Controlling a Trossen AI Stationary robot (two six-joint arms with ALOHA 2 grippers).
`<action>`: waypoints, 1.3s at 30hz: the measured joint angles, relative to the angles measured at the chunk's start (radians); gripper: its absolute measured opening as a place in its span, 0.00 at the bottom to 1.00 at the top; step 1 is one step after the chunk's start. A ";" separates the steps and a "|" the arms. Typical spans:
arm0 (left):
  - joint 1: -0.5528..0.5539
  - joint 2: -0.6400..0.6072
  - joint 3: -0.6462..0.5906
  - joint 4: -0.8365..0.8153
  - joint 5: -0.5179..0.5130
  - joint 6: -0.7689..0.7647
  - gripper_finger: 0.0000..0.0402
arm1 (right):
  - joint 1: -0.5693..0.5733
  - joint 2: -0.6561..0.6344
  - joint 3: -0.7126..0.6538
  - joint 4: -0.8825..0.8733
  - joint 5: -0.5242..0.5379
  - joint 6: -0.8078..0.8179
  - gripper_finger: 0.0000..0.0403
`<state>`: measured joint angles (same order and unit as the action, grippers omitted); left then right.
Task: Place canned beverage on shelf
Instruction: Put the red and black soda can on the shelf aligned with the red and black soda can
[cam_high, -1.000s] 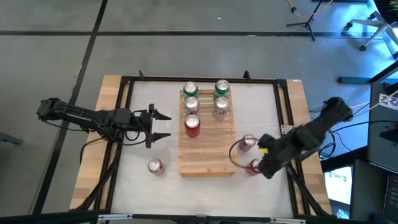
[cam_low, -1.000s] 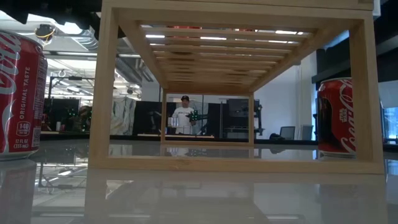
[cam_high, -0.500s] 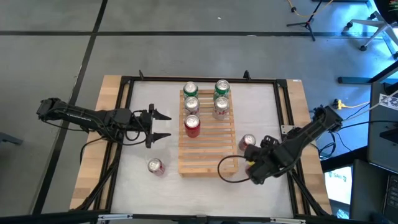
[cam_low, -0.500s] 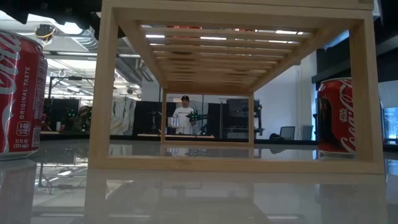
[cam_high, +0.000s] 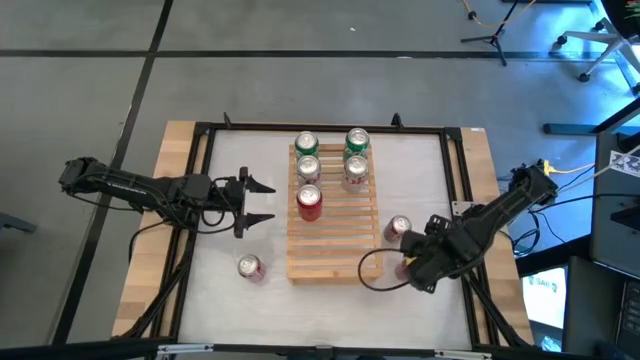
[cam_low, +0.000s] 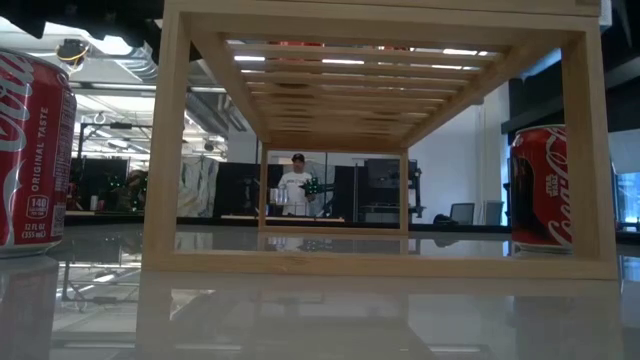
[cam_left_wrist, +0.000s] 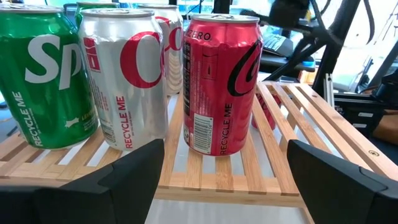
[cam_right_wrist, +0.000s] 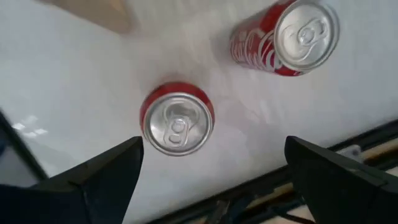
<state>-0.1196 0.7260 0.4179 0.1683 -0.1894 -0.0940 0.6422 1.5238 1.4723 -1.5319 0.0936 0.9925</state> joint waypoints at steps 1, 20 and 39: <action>0.000 0.000 0.000 0.000 0.000 0.000 0.82 | 0.000 -0.019 -0.007 0.014 0.005 0.008 0.95; 0.000 0.000 0.000 -0.001 0.000 0.000 0.82 | 0.000 -0.087 -0.246 0.281 -0.042 -0.028 0.95; 0.000 0.000 0.000 -0.001 0.000 0.000 0.82 | -0.001 -0.087 -0.326 0.345 -0.030 -0.030 0.95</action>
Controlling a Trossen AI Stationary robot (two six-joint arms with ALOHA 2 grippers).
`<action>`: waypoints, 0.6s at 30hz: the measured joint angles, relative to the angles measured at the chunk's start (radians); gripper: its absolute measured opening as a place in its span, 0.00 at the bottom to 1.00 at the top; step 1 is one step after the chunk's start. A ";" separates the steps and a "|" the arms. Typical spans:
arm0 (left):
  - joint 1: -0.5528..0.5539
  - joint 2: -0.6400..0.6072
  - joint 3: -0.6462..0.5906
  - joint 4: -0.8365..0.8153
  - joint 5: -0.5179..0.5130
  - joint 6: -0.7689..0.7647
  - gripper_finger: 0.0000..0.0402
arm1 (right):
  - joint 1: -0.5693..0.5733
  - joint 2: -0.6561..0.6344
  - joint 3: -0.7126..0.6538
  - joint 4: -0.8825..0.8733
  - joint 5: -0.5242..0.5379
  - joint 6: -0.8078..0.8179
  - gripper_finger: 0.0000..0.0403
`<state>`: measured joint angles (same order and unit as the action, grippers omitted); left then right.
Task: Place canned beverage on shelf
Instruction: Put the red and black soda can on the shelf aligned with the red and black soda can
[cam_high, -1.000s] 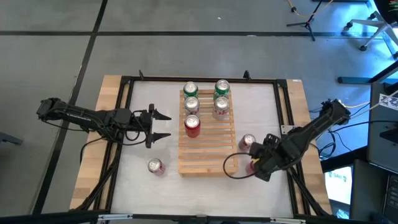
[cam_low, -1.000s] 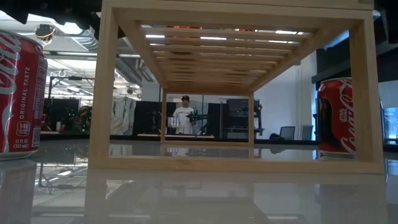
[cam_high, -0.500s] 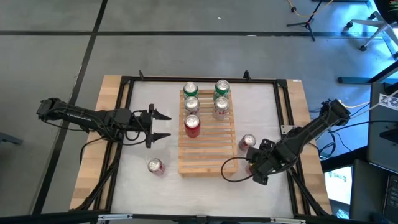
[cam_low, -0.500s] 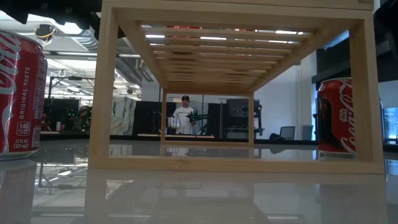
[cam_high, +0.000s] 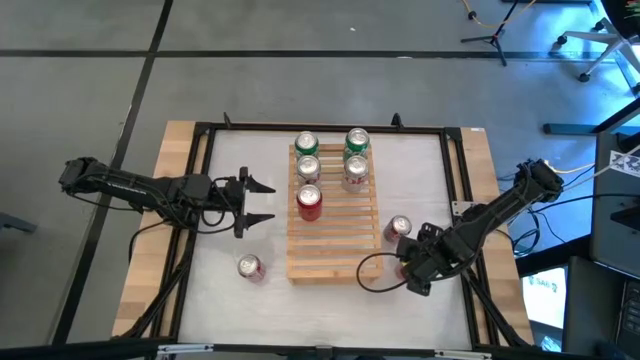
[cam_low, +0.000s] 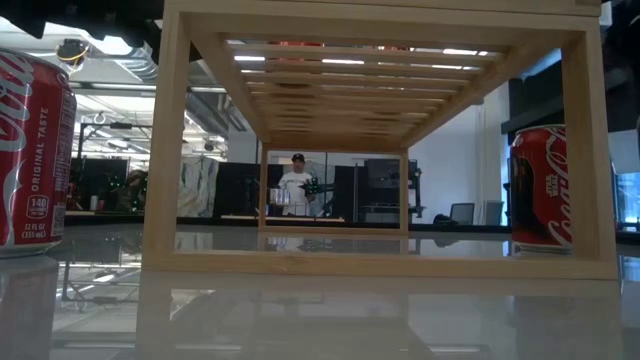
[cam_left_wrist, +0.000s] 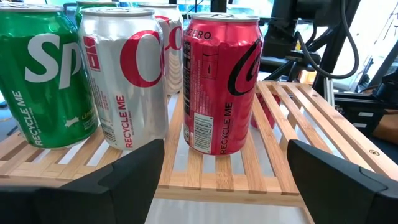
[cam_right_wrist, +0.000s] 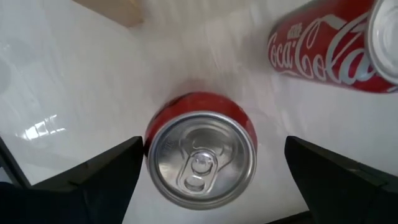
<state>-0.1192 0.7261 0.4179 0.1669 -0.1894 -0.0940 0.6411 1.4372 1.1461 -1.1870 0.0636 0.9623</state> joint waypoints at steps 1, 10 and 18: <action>0.000 0.000 0.000 0.000 0.000 0.000 0.82 | 0.000 0.000 0.000 0.004 0.004 0.000 0.95; 0.000 0.000 0.000 0.000 0.000 0.000 0.82 | 0.000 0.000 0.000 0.015 -0.003 -0.005 0.95; 0.000 0.000 0.000 0.000 0.000 0.000 0.82 | 0.000 0.000 0.000 0.019 -0.004 -0.055 0.95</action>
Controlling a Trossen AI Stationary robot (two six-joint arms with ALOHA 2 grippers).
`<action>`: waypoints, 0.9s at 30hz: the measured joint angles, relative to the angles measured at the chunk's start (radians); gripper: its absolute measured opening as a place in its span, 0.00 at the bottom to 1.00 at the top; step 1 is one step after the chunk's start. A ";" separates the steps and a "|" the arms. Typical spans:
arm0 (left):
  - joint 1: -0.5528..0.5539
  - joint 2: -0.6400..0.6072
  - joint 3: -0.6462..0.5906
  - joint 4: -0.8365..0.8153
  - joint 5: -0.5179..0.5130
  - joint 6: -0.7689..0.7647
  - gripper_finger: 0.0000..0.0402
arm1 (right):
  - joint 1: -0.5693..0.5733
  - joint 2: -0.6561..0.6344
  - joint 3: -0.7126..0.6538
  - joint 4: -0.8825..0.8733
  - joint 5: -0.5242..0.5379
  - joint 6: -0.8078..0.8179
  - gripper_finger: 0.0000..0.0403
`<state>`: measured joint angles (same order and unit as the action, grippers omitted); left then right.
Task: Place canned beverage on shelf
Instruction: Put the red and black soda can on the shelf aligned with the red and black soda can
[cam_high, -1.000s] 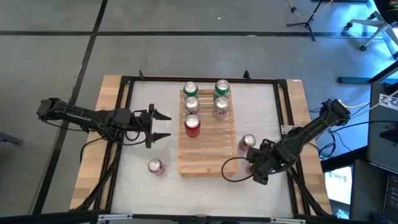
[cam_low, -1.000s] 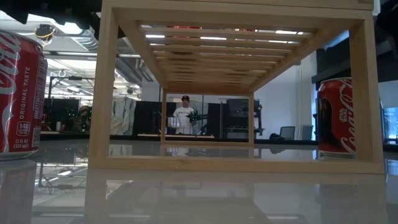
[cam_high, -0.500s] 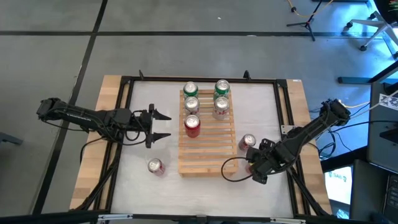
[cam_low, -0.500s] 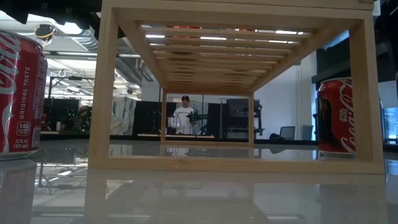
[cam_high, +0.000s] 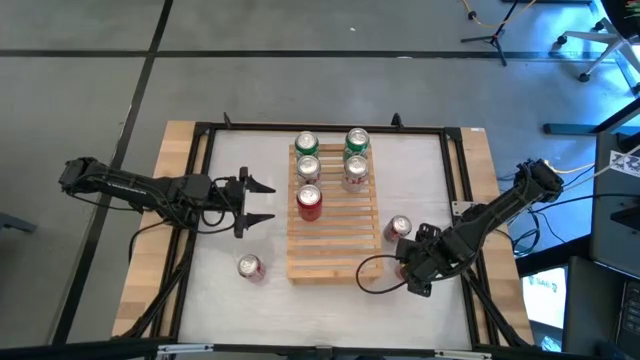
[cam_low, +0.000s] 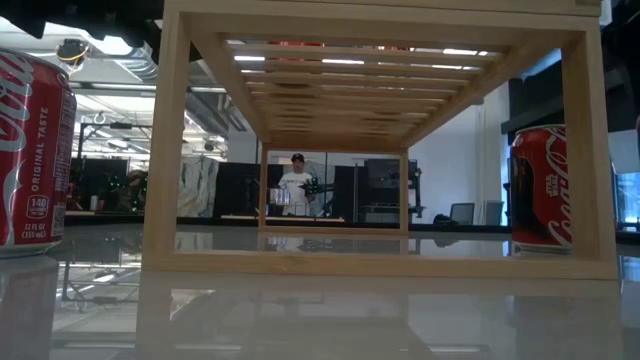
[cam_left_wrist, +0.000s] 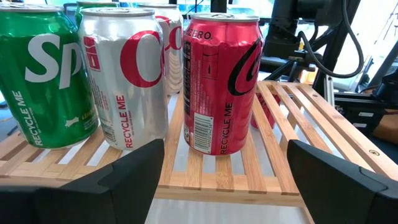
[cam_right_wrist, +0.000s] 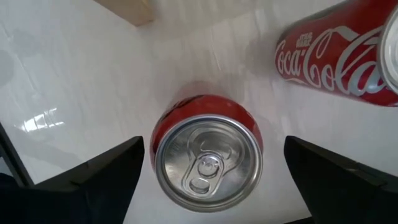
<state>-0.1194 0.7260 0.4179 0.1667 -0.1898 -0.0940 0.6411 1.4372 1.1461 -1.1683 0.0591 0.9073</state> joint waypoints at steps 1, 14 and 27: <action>0.000 0.000 0.000 0.000 0.000 0.000 0.82 | 0.000 0.000 0.000 0.000 0.000 0.000 0.94; 0.000 0.000 0.000 0.000 0.000 0.000 0.82 | 0.000 0.000 0.001 0.005 0.001 0.000 0.62; 0.000 0.000 0.000 0.000 0.000 0.000 0.82 | 0.000 -0.001 0.002 0.025 -0.074 -0.230 0.65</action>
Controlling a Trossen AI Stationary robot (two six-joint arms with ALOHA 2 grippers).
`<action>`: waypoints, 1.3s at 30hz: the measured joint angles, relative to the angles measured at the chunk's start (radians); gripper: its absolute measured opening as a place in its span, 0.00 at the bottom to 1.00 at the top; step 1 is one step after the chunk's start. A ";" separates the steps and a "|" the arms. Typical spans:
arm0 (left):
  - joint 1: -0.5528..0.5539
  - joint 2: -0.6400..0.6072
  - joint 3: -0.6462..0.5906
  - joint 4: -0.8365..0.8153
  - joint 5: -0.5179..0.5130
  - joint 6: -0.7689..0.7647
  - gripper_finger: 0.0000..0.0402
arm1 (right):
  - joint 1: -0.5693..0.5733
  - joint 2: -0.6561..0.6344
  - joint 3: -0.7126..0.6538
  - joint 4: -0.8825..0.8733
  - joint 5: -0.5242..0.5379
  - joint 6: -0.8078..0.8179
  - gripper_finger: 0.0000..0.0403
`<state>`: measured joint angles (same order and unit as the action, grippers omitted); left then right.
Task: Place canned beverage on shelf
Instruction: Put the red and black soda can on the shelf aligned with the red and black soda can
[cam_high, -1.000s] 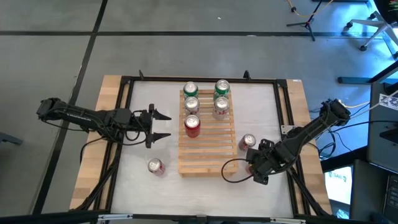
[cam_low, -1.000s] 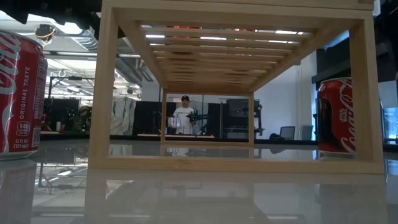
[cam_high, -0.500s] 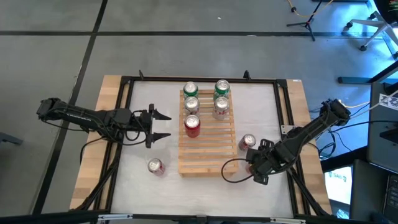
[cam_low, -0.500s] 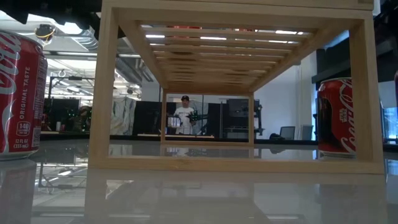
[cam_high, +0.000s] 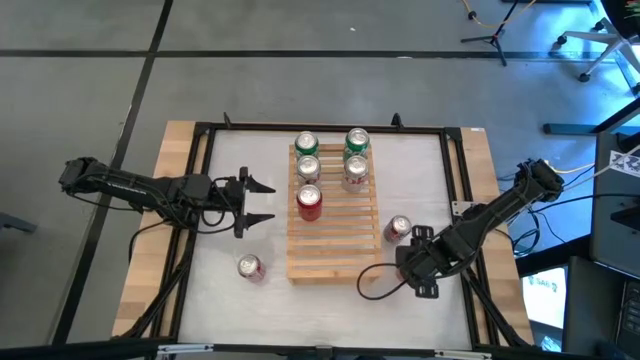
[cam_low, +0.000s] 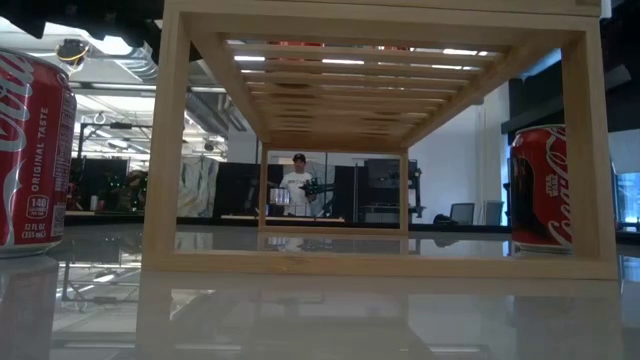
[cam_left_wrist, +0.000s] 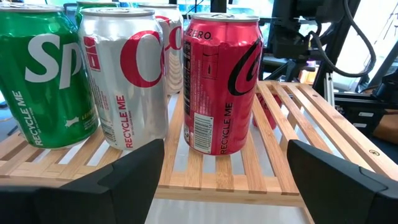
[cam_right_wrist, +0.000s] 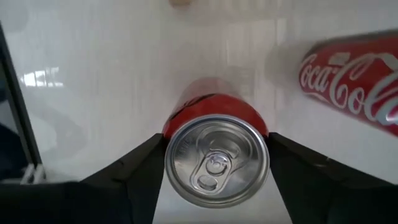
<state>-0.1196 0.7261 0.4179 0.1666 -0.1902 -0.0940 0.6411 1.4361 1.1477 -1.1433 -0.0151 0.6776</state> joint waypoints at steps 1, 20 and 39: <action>0.000 0.000 0.000 0.000 0.000 0.000 0.82 | 0.000 0.000 0.000 0.000 -0.004 -0.026 0.65; 0.000 0.000 0.000 0.000 0.000 0.000 0.82 | 0.000 0.001 -0.001 0.021 -0.012 -0.691 0.66; 0.000 0.000 0.000 -0.001 0.000 -0.002 0.82 | 0.000 0.001 -0.002 0.054 -0.005 -0.895 0.66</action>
<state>-0.1196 0.7261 0.4179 0.1661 -0.1898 -0.0959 0.6415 1.4374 1.1461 -1.0893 -0.0200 -0.2173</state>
